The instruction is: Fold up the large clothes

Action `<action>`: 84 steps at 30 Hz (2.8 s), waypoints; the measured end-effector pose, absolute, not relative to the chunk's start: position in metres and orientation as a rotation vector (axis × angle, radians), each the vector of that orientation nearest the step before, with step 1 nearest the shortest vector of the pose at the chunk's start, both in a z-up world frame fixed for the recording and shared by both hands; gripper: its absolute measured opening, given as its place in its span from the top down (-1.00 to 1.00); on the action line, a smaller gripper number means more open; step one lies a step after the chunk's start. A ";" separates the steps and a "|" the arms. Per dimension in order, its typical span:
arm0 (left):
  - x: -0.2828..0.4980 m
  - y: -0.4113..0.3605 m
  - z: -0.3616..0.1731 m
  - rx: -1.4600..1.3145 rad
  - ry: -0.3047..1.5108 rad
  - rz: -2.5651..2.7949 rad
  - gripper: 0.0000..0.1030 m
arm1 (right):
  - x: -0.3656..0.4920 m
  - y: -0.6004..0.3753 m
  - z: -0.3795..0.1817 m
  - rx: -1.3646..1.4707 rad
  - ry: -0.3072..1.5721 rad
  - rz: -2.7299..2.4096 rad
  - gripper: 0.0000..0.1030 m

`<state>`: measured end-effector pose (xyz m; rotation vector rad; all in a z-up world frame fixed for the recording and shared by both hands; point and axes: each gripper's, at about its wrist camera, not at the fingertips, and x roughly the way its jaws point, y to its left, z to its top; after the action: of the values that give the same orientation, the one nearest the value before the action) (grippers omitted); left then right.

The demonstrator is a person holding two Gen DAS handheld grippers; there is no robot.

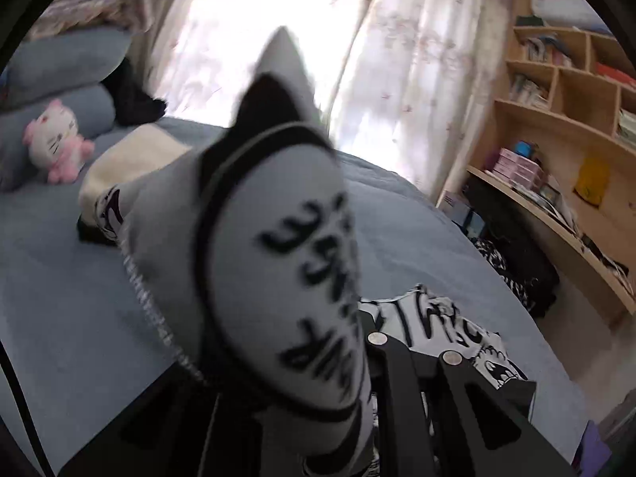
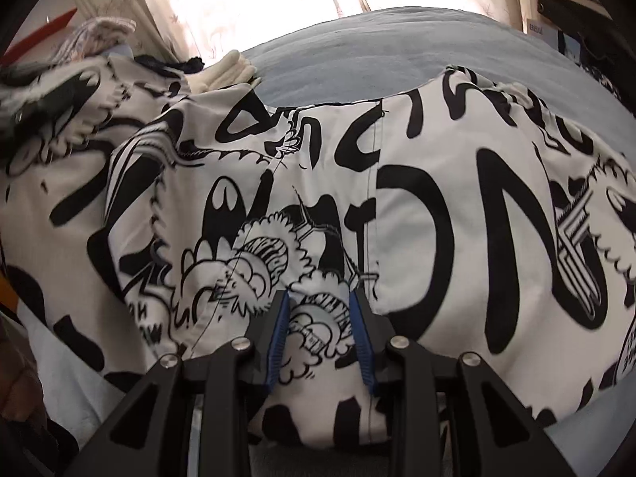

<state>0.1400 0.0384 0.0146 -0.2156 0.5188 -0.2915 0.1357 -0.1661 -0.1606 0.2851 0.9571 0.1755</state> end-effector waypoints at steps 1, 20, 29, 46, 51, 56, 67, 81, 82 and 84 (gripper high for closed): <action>0.139 0.028 0.018 -0.188 0.513 -0.304 0.78 | 0.132 -0.169 -0.161 0.306 0.954 0.179 0.39; 0.127 -0.126 0.019 0.154 0.527 -0.506 0.78 | 0.046 -0.302 -0.153 0.706 0.872 0.195 0.39; 0.101 -0.252 -0.023 0.317 0.572 -0.709 0.78 | -0.024 -0.414 -0.157 0.817 0.773 -0.112 0.39; 0.098 -0.312 -0.076 0.393 0.715 -0.706 0.76 | -0.031 -0.438 -0.153 0.837 0.728 -0.165 0.39; 0.103 -0.320 -0.101 0.419 0.772 -0.691 0.76 | -0.035 -0.437 -0.150 0.818 0.741 -0.190 0.39; 0.101 -0.317 -0.091 0.431 0.770 -0.699 0.74 | -0.033 -0.439 -0.142 0.790 0.765 -0.209 0.39; 0.095 -0.314 -0.073 0.457 0.868 -0.759 -0.57 | -0.023 -0.441 -0.101 0.701 0.757 -0.223 0.10; 0.091 -0.226 -0.001 0.286 0.840 -0.817 -0.59 | 0.025 -0.460 -0.074 0.756 0.821 -0.001 0.10; 0.101 -0.207 0.002 0.266 0.857 -0.782 -0.59 | 0.035 -0.462 -0.079 0.764 0.847 0.023 0.10; 0.121 -0.180 0.002 0.245 0.882 -0.723 -0.58 | 0.052 -0.465 -0.089 0.790 0.898 0.051 0.10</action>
<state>0.1206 -0.1802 0.0024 0.2449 0.8822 -0.7226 0.0515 -0.4647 -0.0891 0.7900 0.8984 0.0509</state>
